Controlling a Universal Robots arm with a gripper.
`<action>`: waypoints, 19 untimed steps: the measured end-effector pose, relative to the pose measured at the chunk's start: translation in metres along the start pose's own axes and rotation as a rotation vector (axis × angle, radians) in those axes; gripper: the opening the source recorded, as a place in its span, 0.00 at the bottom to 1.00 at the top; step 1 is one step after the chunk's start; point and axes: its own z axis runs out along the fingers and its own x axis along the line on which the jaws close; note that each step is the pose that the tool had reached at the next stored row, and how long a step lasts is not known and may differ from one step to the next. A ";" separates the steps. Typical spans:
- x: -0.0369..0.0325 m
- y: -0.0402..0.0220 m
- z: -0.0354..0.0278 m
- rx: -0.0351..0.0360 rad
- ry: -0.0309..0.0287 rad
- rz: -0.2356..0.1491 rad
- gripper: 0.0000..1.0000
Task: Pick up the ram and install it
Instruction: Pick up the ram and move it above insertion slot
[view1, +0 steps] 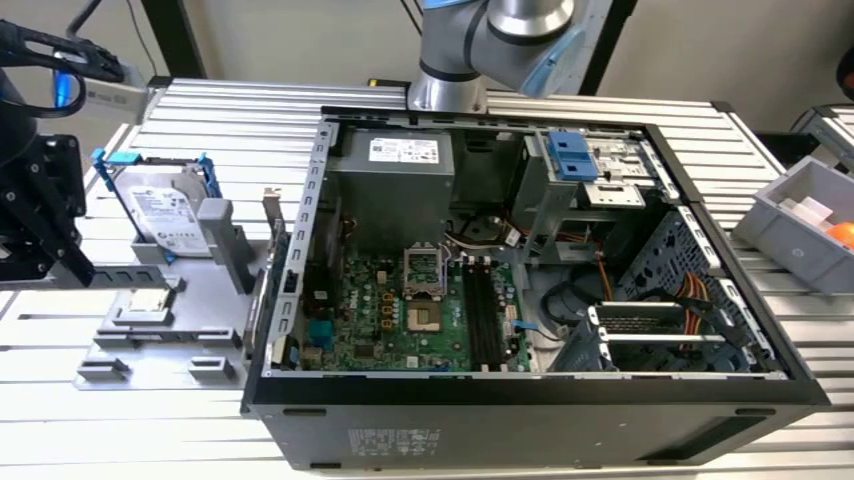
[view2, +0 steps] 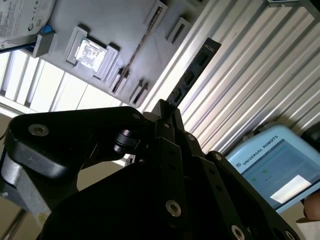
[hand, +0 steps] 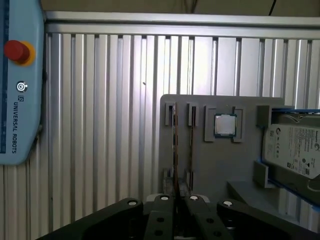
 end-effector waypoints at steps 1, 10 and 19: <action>0.0000 0.0000 -0.0008 0.0000 0.0000 0.000 0.00; 0.0001 0.0000 -0.0069 0.0001 -0.0001 0.000 0.00; 0.0001 0.0001 -0.0125 -0.0001 0.0001 0.000 0.00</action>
